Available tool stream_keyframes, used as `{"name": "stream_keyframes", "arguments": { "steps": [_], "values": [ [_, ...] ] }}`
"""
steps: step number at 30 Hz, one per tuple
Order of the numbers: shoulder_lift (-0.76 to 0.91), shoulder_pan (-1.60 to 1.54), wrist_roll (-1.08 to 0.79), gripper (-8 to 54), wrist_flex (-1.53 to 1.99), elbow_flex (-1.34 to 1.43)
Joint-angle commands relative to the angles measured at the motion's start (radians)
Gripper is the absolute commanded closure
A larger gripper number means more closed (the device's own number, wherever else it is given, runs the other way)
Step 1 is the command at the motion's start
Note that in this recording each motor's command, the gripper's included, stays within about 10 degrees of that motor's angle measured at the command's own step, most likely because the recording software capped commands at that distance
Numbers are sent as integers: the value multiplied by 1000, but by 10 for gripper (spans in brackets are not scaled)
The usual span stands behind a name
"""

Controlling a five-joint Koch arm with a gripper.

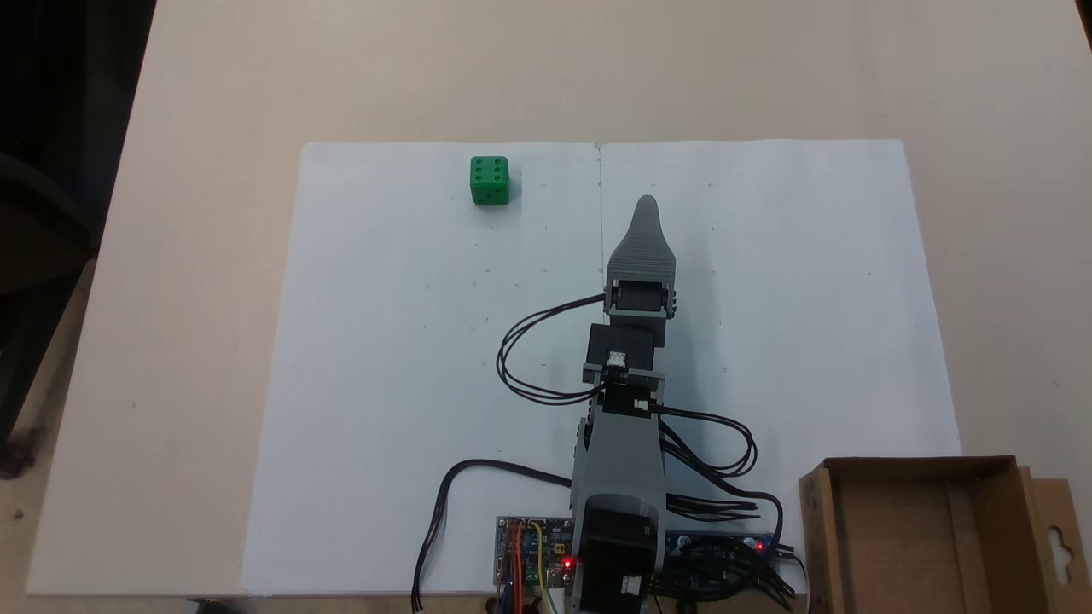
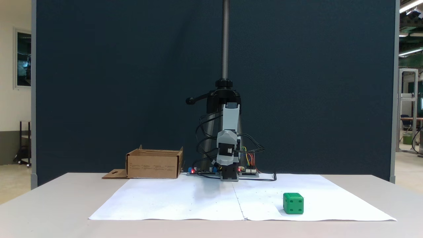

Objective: Grasp a green dice and put it in the bin.

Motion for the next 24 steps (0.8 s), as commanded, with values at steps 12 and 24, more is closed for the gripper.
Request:
{"name": "stream_keyframes", "arguments": {
  "steps": [12, 24],
  "values": [
    [107, -104, 29, 23, 37, 64],
    [107, -158, 29, 42, 110, -69]
  ]
}}
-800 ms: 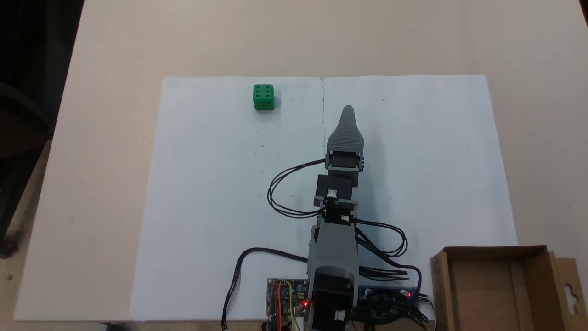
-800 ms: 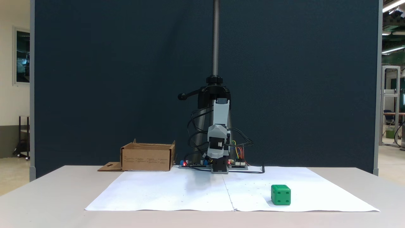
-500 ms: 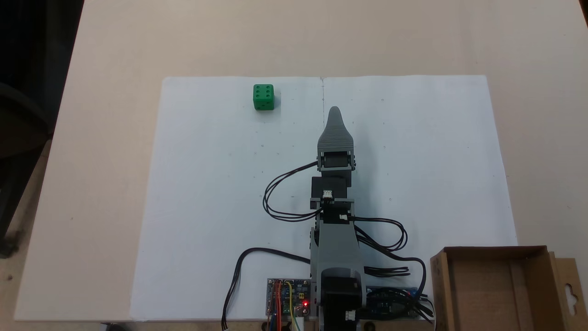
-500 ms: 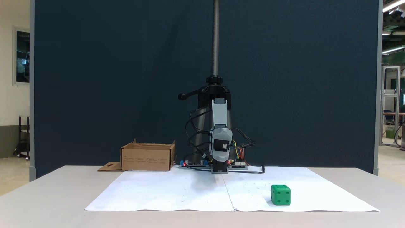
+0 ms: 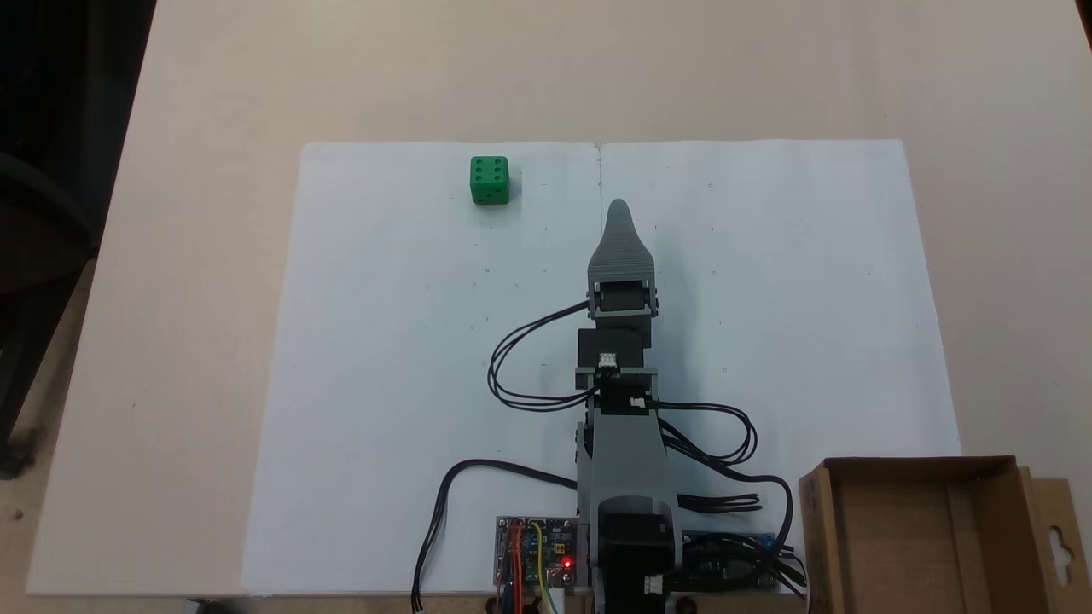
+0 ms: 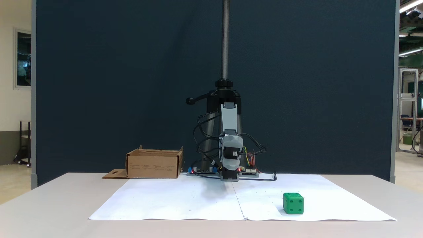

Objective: Grasp a green dice and put it in the bin.

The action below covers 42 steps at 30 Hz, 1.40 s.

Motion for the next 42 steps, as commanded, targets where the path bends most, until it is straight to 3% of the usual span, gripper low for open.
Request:
{"name": "stream_keyframes", "arguments": {
  "steps": [1, 17, 23, 32, 42],
  "values": [
    [107, -32, 29, 42, 38, -60],
    [107, -235, 29, 42, 884, -419],
    [89, -342, 54, 43, 1261, -693],
    [-267, -339, 164, 48, 1712, -1031],
    [-612, -337, 351, 47, 1934, -1391]
  ]
}}
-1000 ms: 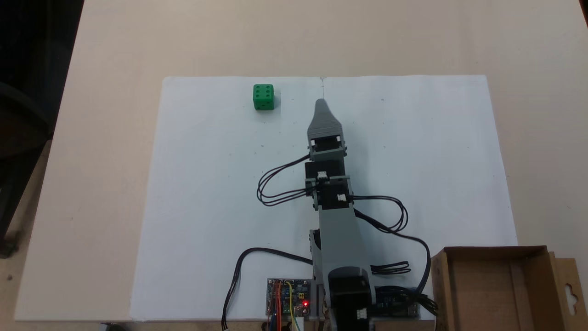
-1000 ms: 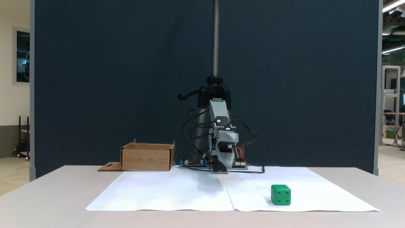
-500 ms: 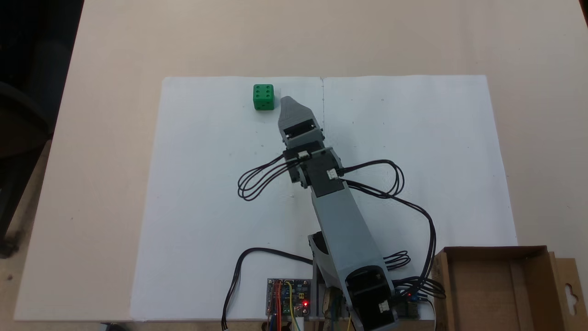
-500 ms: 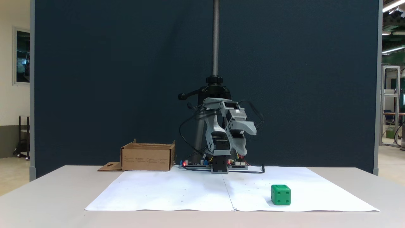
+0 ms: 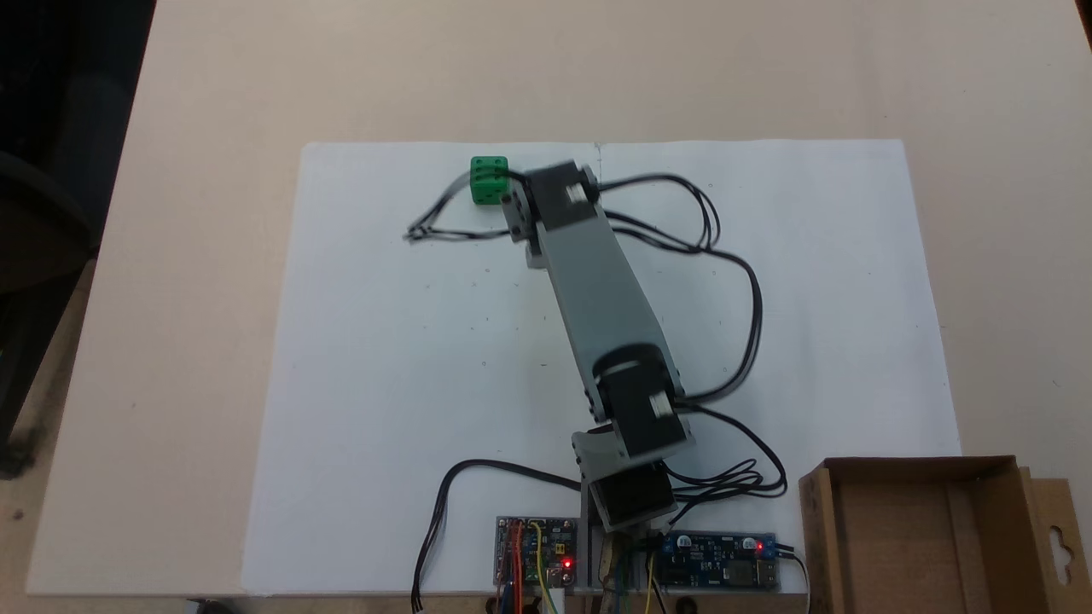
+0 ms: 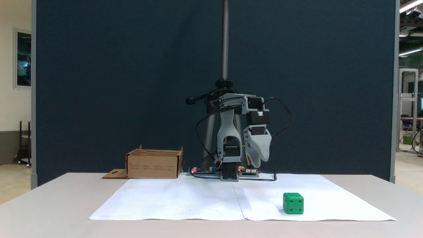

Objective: Grasp a green dice and put it in the bin.

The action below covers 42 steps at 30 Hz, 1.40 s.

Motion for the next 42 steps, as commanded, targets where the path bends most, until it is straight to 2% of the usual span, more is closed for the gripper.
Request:
{"name": "stream_keyframes", "arguments": {
  "steps": [1, 10, 23, 28, 42],
  "values": [
    [-49, -6, 118, 48, 114, -124],
    [-321, -23, 218, 49, 345, -512],
    [-494, -100, 299, 50, 365, -834],
    [-618, -112, 316, 97, 399, -996],
    [-822, -104, 316, 94, 383, -1100]
  ]
}}
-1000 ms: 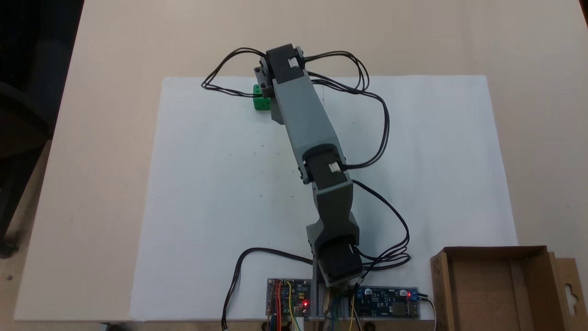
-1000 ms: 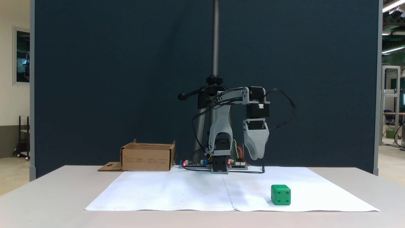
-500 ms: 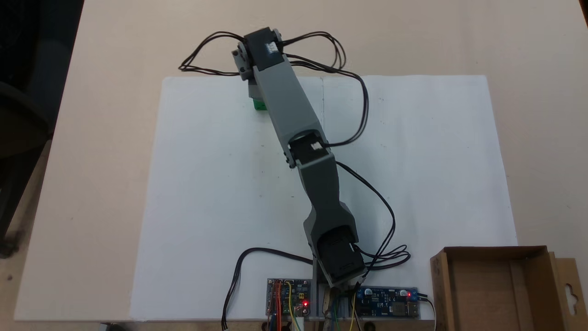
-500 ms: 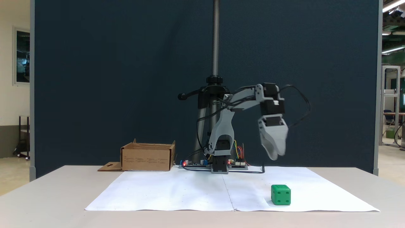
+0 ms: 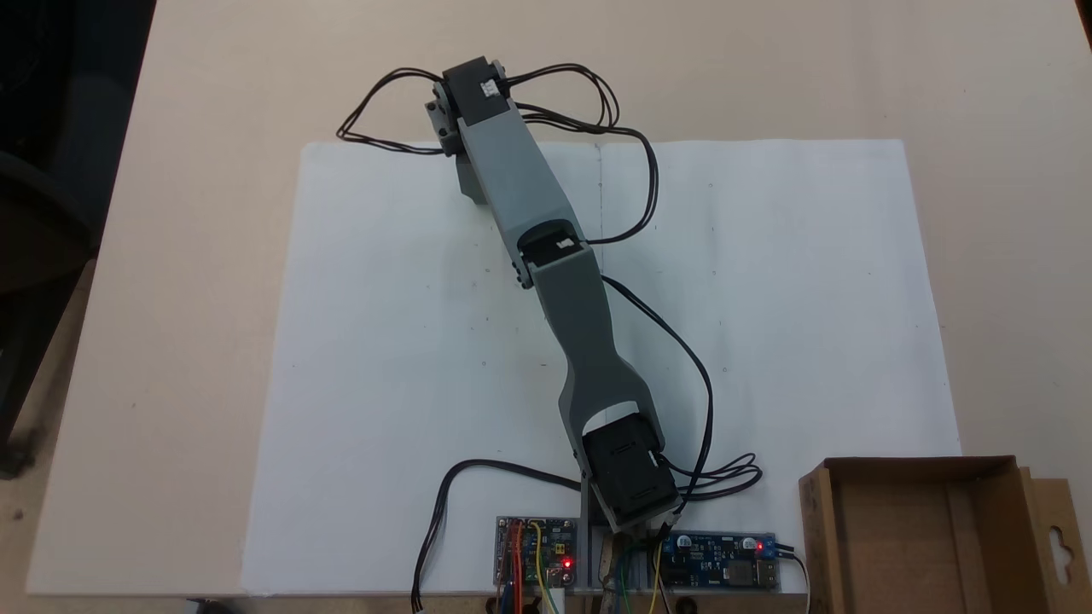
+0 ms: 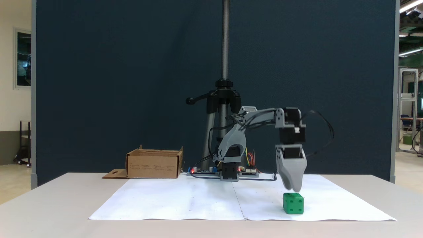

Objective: Grasp a green dice and put it in the bin.

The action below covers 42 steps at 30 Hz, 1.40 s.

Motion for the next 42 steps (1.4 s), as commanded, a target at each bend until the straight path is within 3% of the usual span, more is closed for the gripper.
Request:
{"name": "stream_keyframes", "arguments": {
  "steps": [1, 37, 42],
  "values": [
    [11, -12, 83, 95, 43, -84],
    [-114, -11, 81, 99, 57, -106],
    [-115, -11, 81, 137, 77, -106]
  ]
}}
